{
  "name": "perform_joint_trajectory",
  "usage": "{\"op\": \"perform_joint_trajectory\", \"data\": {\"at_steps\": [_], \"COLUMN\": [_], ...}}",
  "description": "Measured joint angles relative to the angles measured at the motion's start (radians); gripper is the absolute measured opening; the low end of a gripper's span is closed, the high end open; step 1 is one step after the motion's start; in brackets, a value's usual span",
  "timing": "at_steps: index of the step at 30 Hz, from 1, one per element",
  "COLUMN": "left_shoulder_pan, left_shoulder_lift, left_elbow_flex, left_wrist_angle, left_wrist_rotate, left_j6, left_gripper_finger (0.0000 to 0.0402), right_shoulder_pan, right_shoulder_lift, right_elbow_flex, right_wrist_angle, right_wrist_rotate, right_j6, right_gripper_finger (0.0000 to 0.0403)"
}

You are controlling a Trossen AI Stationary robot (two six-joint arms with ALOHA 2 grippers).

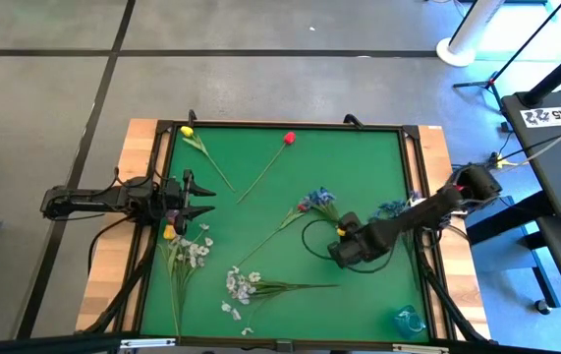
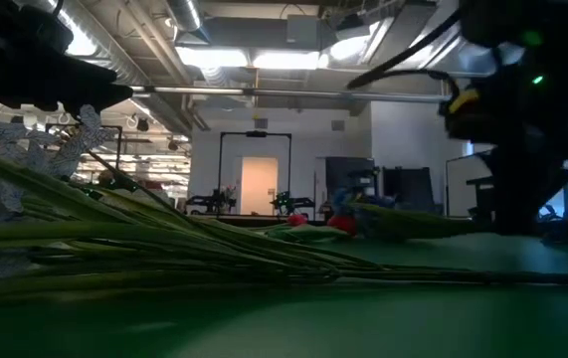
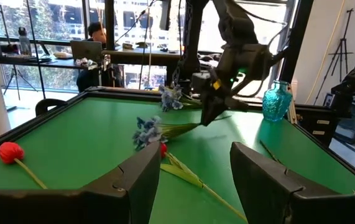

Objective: Sort flowers into vase by color
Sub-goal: Move the top blue flower to the center of the table, then put the top left yellow flower into the purple vase

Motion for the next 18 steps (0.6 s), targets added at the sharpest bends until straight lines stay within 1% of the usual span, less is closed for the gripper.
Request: {"op": "perform_joint_trajectory", "data": {"at_steps": [2,4,6,7,10,13,15,18], "left_shoulder_pan": [0.000,-0.001,-0.001,-0.001,-0.002,-0.002,-0.002,-0.002], "left_shoulder_lift": [0.000,0.000,0.000,0.000,0.000,0.000,0.004,0.037], "left_elbow_flex": [0.000,0.000,-0.001,-0.001,0.000,-0.001,0.000,0.000], "left_wrist_angle": [0.024,0.058,0.106,0.136,0.193,0.229,0.259,0.407], "left_wrist_rotate": [0.000,0.008,0.047,0.077,0.100,0.104,0.104,0.012], "left_j6": [-0.003,-0.044,-0.101,-0.099,-0.025,-0.033,-0.052,-0.122], "left_gripper_finger": [0.0190,0.0190,0.0190,0.0190,0.0190,0.0190,0.0190,0.0190], "right_shoulder_pan": [-0.028,-0.062,-0.096,-0.112,-0.157,-0.191,-0.199,-0.195], "right_shoulder_lift": [0.004,-0.008,-0.034,-0.047,-0.086,-0.128,-0.149,-0.180], "right_elbow_flex": [0.000,0.000,0.000,0.000,0.000,0.002,0.002,0.002], "right_wrist_angle": [0.009,0.019,0.012,0.013,0.010,0.023,0.029,0.057], "right_wrist_rotate": [-0.003,-0.003,0.016,0.036,0.125,0.250,0.315,0.377], "right_j6": [-0.069,-0.150,-0.232,-0.278,-0.425,-0.534,-0.597,-0.691], "right_gripper_finger": [0.0058,0.0088,0.0123,0.0141,0.0198,0.0249,0.0275,0.0301]}}
